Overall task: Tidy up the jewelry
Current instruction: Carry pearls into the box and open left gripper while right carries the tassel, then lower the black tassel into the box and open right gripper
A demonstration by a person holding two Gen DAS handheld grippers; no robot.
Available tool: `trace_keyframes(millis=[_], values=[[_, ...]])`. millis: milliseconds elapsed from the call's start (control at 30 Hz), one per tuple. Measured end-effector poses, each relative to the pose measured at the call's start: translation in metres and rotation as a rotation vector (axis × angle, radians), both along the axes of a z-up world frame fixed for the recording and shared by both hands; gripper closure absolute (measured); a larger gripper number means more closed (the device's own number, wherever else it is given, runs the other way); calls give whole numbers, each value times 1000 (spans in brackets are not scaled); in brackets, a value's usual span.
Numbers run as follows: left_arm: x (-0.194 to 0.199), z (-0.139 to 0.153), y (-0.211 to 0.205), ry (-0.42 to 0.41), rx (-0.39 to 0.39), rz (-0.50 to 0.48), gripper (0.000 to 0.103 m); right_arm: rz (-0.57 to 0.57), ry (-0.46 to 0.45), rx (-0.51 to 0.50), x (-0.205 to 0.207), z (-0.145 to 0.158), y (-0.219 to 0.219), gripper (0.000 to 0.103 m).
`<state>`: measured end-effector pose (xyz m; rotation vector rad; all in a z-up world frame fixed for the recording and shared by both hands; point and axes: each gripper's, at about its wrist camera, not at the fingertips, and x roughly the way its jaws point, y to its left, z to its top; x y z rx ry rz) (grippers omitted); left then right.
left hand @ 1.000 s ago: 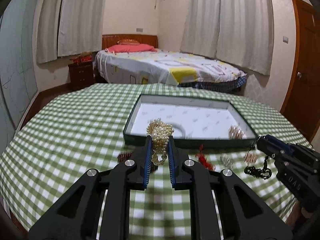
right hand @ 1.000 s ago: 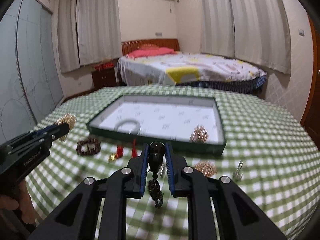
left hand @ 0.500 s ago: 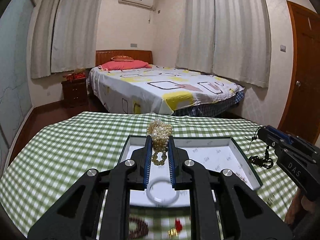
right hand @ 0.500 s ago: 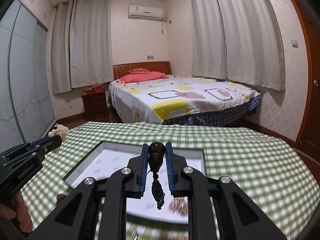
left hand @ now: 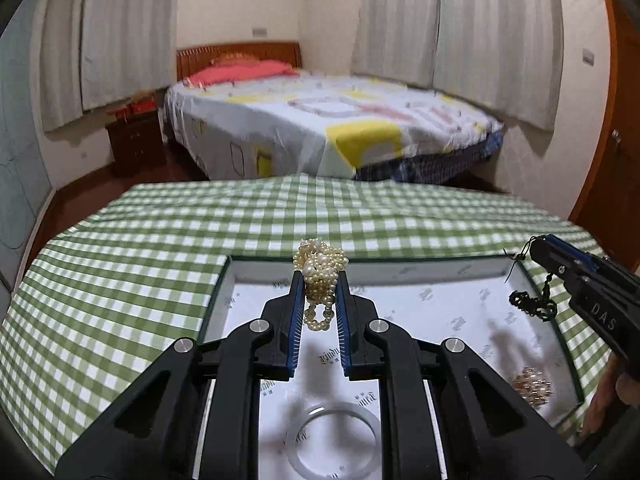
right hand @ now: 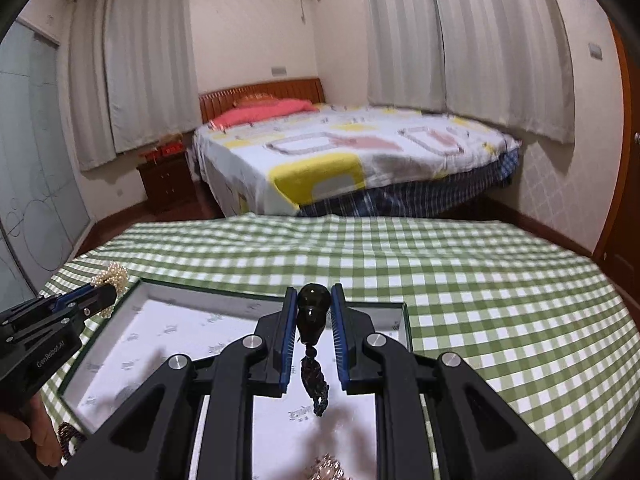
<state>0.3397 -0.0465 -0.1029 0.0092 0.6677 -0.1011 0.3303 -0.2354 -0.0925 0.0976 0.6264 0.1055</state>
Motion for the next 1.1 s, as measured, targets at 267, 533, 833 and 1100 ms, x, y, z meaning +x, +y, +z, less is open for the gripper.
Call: trace_keyframes(millis=[267,533,833,1100], values=[[44,-31,-2,169,18,-14,88,9,174,-1,33,-26,-1,85],[67,-55,1,324,-2,-20,84,-1,299,19,48,-47,-9,85],[69,-52,-4,290,24,-13,53,-10,285,23,47,-46,-13,66],[43,-28,7,114,-16,39,43,-25,128,11,22,-22,-14,66]])
